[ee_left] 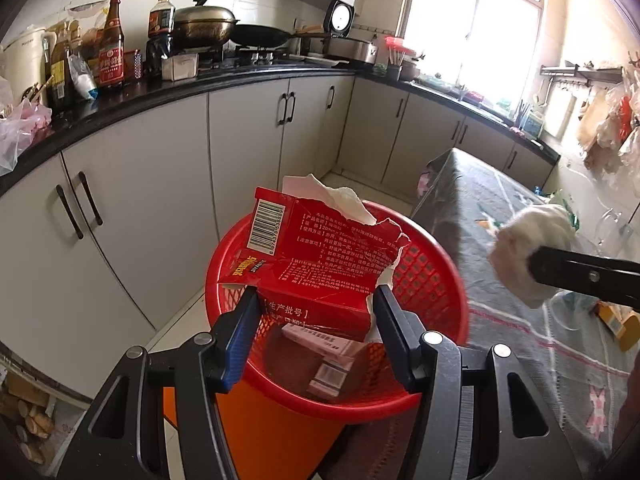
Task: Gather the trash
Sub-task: 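Carry the red box and white cloth to the red basket and release both, then return to the table and grasp the clear plastic cup with the left gripper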
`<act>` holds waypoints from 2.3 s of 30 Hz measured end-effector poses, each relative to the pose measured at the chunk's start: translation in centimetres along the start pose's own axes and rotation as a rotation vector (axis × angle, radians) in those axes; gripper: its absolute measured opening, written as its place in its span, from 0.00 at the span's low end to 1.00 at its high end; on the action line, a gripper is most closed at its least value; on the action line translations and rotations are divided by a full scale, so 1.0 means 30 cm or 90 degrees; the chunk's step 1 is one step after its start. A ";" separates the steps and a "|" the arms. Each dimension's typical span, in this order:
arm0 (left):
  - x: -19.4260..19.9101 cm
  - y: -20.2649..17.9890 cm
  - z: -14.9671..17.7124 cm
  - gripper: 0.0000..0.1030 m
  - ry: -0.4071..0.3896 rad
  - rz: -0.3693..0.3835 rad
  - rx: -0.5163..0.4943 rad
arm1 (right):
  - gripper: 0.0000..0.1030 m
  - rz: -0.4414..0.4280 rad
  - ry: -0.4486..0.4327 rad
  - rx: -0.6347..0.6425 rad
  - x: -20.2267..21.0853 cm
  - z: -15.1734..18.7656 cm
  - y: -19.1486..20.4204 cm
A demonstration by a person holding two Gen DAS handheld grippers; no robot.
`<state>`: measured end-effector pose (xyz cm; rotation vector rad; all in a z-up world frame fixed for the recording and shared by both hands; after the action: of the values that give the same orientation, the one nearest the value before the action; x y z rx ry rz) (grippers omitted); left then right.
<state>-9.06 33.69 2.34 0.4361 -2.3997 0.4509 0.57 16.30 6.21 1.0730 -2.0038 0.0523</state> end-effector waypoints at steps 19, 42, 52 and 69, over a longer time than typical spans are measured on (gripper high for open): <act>-0.025 0.025 0.006 0.58 0.007 -0.005 0.013 | 0.55 -0.014 0.017 -0.024 -0.137 -0.044 -0.026; 0.076 -0.512 0.167 0.63 0.035 0.117 -0.176 | 0.61 0.035 -0.088 -0.112 0.372 0.289 -0.335; 0.035 -0.799 0.241 0.69 0.067 0.144 -0.313 | 0.63 0.084 -0.149 -0.234 0.607 0.461 -0.612; -0.121 -1.052 0.195 0.79 0.019 0.206 -0.557 | 0.68 0.153 -0.243 -0.347 0.931 0.686 -0.888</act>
<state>3.60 3.96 2.21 -0.3469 -2.3642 -0.4664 -1.99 -27.28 3.51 0.5144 -2.2842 -0.5784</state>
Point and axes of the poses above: each gripper's, at about its wrist camera, not at the fingertips, and x roughly against the way its jaws point, y to its left, z to its underside, the point moved 2 cm from there along -x, roughly the way its jaws point, and after that the axes turned 4 degrees about x, right-handed, at the moved point
